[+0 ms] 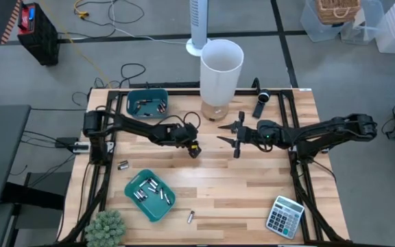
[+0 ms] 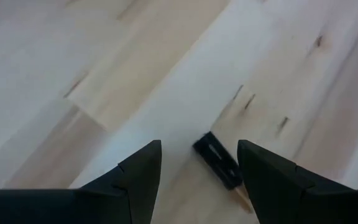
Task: Sort batteries
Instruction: Put the black battery into the blue bin
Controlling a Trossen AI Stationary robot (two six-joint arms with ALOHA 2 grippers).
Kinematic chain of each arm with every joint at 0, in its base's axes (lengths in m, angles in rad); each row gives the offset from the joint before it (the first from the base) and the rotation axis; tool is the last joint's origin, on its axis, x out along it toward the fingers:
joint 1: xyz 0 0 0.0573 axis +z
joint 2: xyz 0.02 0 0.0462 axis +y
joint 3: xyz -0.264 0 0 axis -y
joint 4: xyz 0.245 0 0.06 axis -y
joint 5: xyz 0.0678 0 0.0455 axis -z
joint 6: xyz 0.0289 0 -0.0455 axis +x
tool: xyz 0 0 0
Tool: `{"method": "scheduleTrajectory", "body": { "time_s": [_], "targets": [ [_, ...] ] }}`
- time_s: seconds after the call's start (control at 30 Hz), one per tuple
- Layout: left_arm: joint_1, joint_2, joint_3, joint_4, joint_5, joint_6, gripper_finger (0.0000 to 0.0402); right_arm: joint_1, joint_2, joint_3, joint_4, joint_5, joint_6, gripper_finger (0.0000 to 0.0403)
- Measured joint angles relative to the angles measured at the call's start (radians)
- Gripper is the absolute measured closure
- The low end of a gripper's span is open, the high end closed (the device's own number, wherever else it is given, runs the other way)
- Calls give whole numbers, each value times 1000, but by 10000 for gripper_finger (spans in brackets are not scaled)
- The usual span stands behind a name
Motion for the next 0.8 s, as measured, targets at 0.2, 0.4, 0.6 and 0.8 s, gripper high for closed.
{"method": "scheduleTrajectory", "body": {
  "time_s": [0.2,0.4,0.6,0.8],
  "targets": [
    [-9,63,39,-5,30,3,195,0,-1,0,2,0,0,214],
    [-10,84,52,-63,55,-5,205,0,-1,0,2,3,1,214],
    [-9,86,50,-94,55,-1,280,0,-1,0,2,3,1,214],
    [-9,88,49,-115,41,27,362,-1,0,0,3,3,9,214]
  ]
}}
